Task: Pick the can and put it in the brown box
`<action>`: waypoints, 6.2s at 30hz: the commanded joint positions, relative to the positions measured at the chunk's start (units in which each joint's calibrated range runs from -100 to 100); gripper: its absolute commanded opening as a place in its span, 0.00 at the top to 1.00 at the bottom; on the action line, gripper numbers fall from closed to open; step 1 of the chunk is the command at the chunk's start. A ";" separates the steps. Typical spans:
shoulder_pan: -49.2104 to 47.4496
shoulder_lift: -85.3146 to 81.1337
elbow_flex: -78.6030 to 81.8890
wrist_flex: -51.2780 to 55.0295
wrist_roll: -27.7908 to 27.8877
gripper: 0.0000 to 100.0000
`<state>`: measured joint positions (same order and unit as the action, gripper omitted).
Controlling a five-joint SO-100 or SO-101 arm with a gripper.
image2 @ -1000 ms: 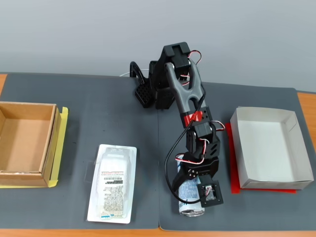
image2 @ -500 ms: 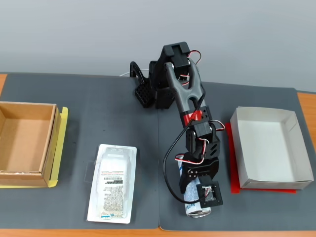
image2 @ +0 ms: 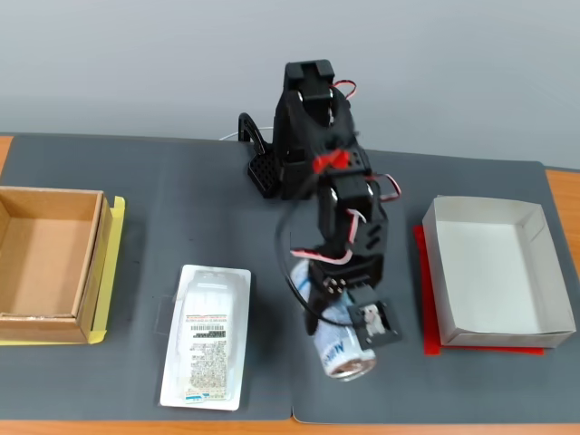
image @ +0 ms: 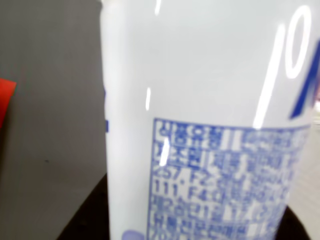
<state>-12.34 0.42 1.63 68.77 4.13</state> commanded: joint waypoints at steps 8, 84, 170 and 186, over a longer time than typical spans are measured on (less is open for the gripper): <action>19.17 -10.88 -15.66 8.51 13.43 0.88; 58.24 17.75 -24.08 -15.95 32.87 0.66; 12.18 -100.08 94.11 -6.15 -0.58 0.99; 9.50 -100.17 90.77 5.82 -2.67 0.99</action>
<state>-2.51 -99.15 95.47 73.53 3.05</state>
